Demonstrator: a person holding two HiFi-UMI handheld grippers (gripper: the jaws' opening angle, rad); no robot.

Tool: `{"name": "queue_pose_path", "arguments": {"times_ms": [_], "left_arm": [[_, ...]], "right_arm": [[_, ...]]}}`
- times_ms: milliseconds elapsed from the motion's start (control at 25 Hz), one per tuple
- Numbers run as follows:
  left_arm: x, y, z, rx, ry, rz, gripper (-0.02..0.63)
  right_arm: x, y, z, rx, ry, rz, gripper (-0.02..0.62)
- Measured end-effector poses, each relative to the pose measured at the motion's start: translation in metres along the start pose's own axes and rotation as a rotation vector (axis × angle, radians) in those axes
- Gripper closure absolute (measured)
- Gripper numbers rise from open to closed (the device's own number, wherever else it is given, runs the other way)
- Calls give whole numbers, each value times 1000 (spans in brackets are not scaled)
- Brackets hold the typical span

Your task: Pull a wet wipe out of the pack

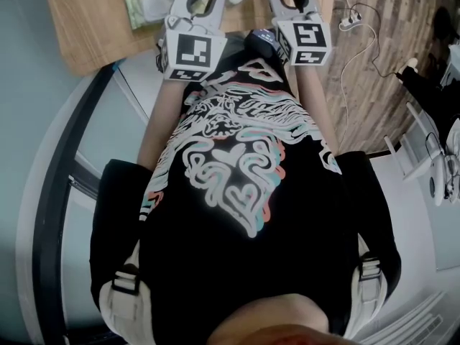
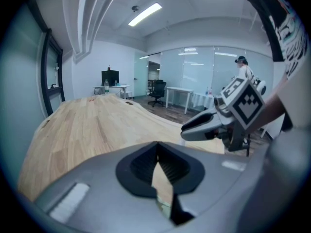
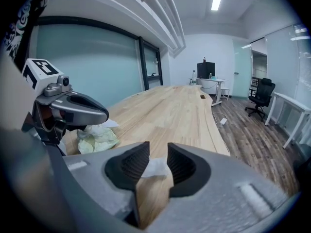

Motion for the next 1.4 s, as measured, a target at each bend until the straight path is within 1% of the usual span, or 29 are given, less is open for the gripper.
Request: {"name": "queue_pose_path", "arguments": {"times_ms": [160, 200, 240, 360, 560, 800, 1000, 1120, 1240, 1400], "left_arm": [[1, -8, 4, 23, 10, 17, 618], [1, -11, 4, 27, 9, 21, 618], [2, -13, 5, 32, 7, 25, 618], [3, -21, 8, 58, -1, 35, 618], [4, -42, 14, 103, -35, 52, 618], [1, -62, 37, 154, 14, 102, 618], [5, -93, 48, 185, 21, 161, 618], [1, -109, 54, 217, 24, 208, 618], [8, -125, 58, 251, 36, 225, 618], [12, -138, 52, 236, 36, 265, 618]], "right_arm": [[-1, -9, 7, 37, -8, 2, 496], [-2, -11, 8, 41, -17, -3, 568], [-3, -14, 9, 46, -28, -7, 593], [-7, -22, 13, 62, -44, -3, 595], [-16, -44, 24, 97, -1, -5, 595], [-19, -69, 47, 182, -42, -14, 595], [-33, -98, 59, 233, -66, -16, 595], [-38, -108, 73, 278, -106, -32, 596], [-43, -120, 80, 307, -133, -49, 597], [-50, -132, 80, 335, -126, -27, 597]]}}
Point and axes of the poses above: the fingertips, and each gripper's own axes: y forward along the fingers, x to its right, z out of its top, the point moved 4 cm from there along -y, backward along the fingers, and after that the axes turned 5 degrees about -z, right-handed, at the moved point
